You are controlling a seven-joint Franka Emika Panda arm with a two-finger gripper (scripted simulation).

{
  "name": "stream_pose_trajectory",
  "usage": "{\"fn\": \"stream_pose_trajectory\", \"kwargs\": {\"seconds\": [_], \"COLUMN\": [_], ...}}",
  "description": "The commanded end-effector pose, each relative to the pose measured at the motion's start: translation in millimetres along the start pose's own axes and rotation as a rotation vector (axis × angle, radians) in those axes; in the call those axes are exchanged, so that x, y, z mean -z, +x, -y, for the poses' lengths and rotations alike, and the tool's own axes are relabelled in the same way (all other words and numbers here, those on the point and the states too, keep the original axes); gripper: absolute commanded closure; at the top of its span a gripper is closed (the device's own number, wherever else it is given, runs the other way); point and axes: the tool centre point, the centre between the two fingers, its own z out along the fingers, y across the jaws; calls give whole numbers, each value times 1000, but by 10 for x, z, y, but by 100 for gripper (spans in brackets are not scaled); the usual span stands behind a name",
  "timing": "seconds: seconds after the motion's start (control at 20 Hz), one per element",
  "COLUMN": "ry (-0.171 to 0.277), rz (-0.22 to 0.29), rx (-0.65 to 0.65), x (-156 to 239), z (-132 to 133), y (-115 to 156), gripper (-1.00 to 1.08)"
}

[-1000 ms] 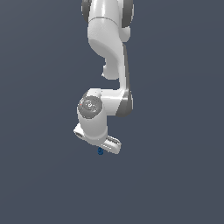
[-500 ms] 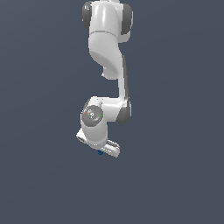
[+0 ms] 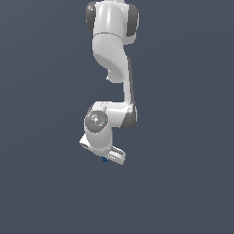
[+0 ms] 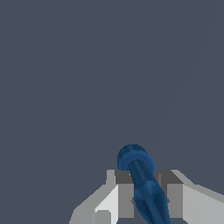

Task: Pick up the object and move it to a goal position.

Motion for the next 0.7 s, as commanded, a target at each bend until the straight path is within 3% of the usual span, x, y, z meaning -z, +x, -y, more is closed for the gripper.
{"fn": "stream_pose_trajectory", "kwargs": {"seconds": [0.0, 0.35, 0.65], "ry": [0, 0, 0], "rz": [0, 0, 0], "rx": [0, 0, 0], "x": [1, 58, 293], "z": [0, 83, 426], "y": [1, -50, -254], "gripper": [108, 108, 108]}}
